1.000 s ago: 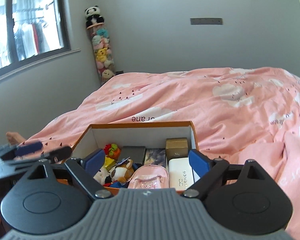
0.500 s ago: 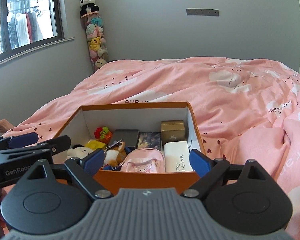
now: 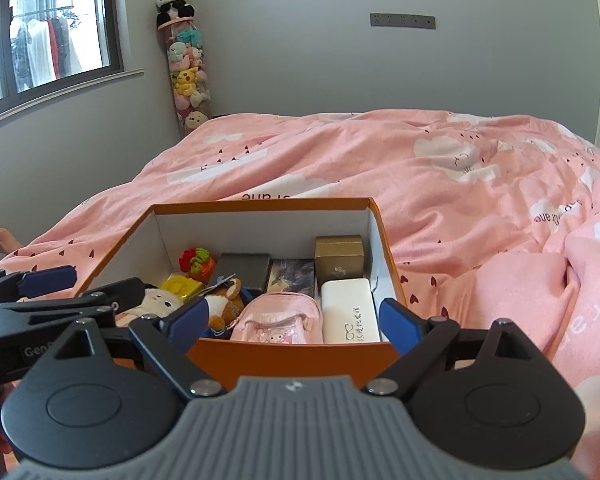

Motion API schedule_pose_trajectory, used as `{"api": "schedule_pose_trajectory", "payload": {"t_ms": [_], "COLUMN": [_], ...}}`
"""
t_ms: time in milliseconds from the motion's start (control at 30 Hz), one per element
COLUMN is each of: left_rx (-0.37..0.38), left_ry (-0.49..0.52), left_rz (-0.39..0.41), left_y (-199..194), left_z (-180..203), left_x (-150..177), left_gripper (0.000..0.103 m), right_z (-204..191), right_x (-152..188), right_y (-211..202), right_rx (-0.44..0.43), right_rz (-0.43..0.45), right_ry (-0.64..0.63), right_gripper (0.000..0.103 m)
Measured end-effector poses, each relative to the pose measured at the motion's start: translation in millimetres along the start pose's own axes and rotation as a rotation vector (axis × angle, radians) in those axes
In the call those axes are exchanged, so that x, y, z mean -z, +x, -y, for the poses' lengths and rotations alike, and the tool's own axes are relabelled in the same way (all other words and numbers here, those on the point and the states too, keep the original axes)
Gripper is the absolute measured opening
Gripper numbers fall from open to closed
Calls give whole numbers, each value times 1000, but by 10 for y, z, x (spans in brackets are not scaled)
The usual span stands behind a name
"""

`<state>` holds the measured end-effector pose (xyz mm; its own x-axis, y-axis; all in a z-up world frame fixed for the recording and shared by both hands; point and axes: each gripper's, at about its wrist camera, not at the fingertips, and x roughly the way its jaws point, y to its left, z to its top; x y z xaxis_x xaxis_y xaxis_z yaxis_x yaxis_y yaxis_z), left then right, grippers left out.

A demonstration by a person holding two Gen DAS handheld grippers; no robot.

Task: Organize objects

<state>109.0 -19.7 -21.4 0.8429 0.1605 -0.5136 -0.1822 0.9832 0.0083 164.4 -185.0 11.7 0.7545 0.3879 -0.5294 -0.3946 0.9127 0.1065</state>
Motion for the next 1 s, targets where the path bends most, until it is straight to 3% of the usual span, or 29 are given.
{"api": "schedule_pose_trajectory", "payload": {"t_ms": [1000], "left_rx": [9], "left_ry": [6], "left_rz": [-33], "left_y": [-39], "left_z": [-7], "left_x": [3], "left_gripper": [91], "right_z": [-28], "right_x": [57], "right_y": [-41], "right_rx": [-16], "right_rz": [-26], "right_ry": [0], "right_gripper": [92]}}
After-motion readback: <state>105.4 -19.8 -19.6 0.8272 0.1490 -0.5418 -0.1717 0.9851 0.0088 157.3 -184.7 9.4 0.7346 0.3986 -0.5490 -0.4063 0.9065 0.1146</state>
